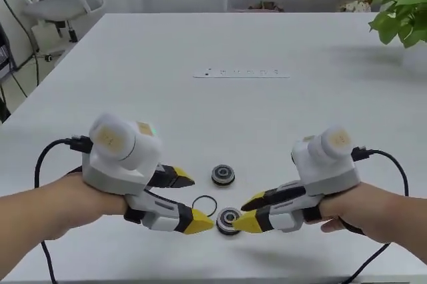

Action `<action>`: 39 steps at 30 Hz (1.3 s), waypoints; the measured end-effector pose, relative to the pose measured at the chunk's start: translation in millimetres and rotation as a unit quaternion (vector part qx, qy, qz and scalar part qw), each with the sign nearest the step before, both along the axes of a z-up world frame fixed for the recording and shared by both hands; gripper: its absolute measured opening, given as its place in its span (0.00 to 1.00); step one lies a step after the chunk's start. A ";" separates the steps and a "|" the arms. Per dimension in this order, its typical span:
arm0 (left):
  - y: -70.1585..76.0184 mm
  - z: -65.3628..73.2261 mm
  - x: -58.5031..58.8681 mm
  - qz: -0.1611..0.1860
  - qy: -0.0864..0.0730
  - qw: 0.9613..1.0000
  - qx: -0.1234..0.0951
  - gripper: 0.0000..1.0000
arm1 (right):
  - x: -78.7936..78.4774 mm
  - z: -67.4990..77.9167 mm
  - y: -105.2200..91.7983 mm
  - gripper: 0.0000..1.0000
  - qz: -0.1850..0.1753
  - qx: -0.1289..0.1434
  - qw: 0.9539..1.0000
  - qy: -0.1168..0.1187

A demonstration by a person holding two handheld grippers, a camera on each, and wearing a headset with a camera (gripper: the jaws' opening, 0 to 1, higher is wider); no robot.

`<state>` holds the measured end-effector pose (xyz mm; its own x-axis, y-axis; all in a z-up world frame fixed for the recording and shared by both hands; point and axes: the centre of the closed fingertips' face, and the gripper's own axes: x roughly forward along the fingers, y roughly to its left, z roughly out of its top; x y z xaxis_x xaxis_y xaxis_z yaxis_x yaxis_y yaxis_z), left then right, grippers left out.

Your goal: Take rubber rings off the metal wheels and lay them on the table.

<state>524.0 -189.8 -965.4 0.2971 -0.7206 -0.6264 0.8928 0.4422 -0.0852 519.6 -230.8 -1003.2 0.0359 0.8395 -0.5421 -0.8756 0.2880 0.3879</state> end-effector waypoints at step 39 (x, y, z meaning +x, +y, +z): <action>-29.8 -35.0 2.4 -0.026 0.001 1.000 0.016 0.25 | -0.8 -19.8 -4.6 0.15 0.041 -0.040 0.996 -0.071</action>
<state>526.4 -219.6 -1000.4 0.2579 -0.7152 -0.6496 0.9146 0.3974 -0.0745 518.8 -235.4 -1022.9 0.0502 0.7968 -0.6022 -0.9415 0.2390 0.2377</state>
